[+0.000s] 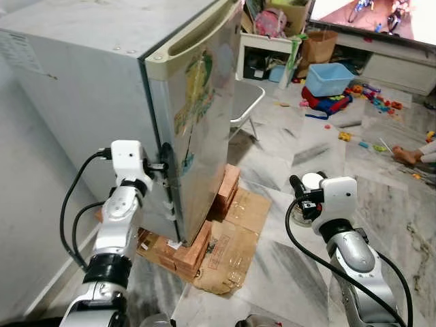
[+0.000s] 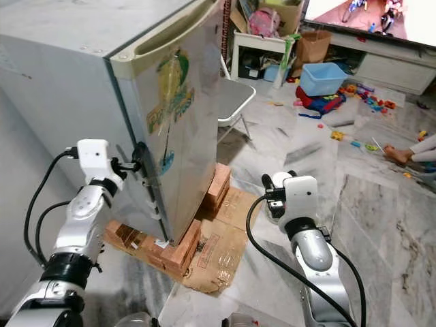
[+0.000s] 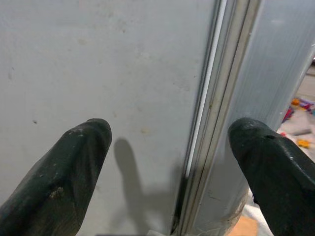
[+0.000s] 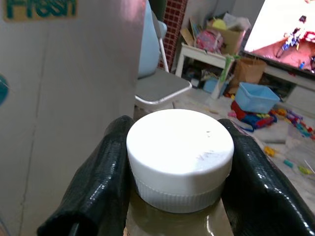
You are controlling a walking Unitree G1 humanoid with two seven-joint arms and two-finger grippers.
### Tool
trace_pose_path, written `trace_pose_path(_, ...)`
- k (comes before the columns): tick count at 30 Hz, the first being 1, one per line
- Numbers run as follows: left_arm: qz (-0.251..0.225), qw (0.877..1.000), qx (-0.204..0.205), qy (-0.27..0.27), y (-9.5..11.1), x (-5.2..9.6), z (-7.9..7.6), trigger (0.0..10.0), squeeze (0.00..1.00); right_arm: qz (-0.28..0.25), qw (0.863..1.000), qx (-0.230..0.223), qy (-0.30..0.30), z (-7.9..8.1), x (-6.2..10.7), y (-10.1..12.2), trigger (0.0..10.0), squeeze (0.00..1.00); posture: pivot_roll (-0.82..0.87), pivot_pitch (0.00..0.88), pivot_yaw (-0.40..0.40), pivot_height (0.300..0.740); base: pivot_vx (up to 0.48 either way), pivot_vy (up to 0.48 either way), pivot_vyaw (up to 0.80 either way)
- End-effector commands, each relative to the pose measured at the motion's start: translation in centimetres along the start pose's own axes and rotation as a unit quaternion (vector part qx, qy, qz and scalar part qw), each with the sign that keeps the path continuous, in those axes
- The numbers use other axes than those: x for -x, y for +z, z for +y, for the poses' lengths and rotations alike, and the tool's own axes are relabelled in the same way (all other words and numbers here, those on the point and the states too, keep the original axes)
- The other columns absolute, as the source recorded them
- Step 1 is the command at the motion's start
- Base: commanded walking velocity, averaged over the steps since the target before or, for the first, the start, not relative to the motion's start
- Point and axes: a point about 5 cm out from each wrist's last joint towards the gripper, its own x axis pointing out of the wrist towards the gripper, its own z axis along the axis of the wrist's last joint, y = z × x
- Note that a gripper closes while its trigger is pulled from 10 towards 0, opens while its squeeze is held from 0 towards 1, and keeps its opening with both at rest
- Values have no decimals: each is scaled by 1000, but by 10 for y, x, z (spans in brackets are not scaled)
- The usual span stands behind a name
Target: Restocking fridge
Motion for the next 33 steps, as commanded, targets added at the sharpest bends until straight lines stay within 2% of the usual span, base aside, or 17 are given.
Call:
trace_pose_path(1, 6, 1000, -11, -9, 1, -7, -9, 10000, 0, -19, 1000, 5, -5, -3, 0, 9, 10000, 0, -65, 0, -6, 740, 0, 0, 0)
trace_pose_path(3, 5, 1000, -20, -10, 2, -10, -14, 10000, 0, -19, 1000, 5, -4, -2, -1, 9, 10000, 0, -65, 0, -7, 740, 0, 0, 0)
trace_pose_path(5, -1, 1000, -9, -14, 5, -14, -18, 10000, 0, -20, 1000, 5, -4, -2, -1, 10, 10000, 0, -66, 0, -6, 740, 0, 0, 0)
trace_pose_path(10, -6, 998, 6, -59, 9, -19, -30, 10000, 0, -19, 1000, 4, -1, -1, -2, 11, 10000, 0, -64, 0, -5, 740, 0, 0, 0)
trace_pose_path(12, -2, 997, 8, -81, 8, -20, -36, 10000, 0, -19, 1000, 4, -1, 0, -2, 10, 10000, 0, -63, 0, -6, 740, 0, 0, 0)
trace_pose_path(13, 5, 992, 5, -126, 6, -20, -48, 10000, 0, -19, 1000, 3, 1, 1, -2, 10, 10000, 0, -64, 0, -5, 740, 0, 0, 0)
trace_pose_path(16, 8, 984, -3, -178, 3, -17, -63, 10000, 0, -19, 1000, 2, 2, 1, -3, 10, 10000, 0, -65, 0, -5, 740, 0, 0, 0)
trace_pose_path(19, 10, 979, -1, -205, 2, -16, -72, 10000, 0, -19, 1000, 2, 2, 1, -3, 10, 10000, 0, -65, 0, -5, 740, 0, 0, 0)
trace_pose_path(23, 19, 945, 16, -325, -1, -1, -111, 10000, 0, -17, 1000, 4, 2, 0, -2, 8, 10000, 0, -63, 0, -6, 740, 0, 0, 0)
trace_pose_path(24, 22, 922, 19, -385, -1, 9, -129, 10000, 0, -13, 1000, 6, 0, -1, 0, 6, 10000, 0, -62, 0, -7, 740, 0, 0, 0)
trace_pose_path(25, 24, 909, 21, -416, -1, 15, -139, 10000, 0, -10, 1000, 10, -2, -2, 1, 5, 10000, 0, -62, 0, -7, 740, 0, 0, 0)
trace_pose_path(28, 18, 883, 24, -468, 4, 27, -160, 10000, 0, 3, 999, 24, -23, -7, 7, -1, 10000, 0, -60, 0, -7, 740, 0, 0, 0)
trace_pose_path(30, 15, 877, 26, -479, 6, 31, -166, 10000, 0, 14, 999, 21, -37, -10, 10, -4, 10000, 0, -59, 0, -6, 740, 0, 0, 0)
trace_pose_path(33, 2, 874, 26, -486, 11, 33, -171, 10000, 0, 39, 997, -24, -66, -14, 13, -11, 10000, 0, -58, 0, -5, 740, 0, 0, 0)
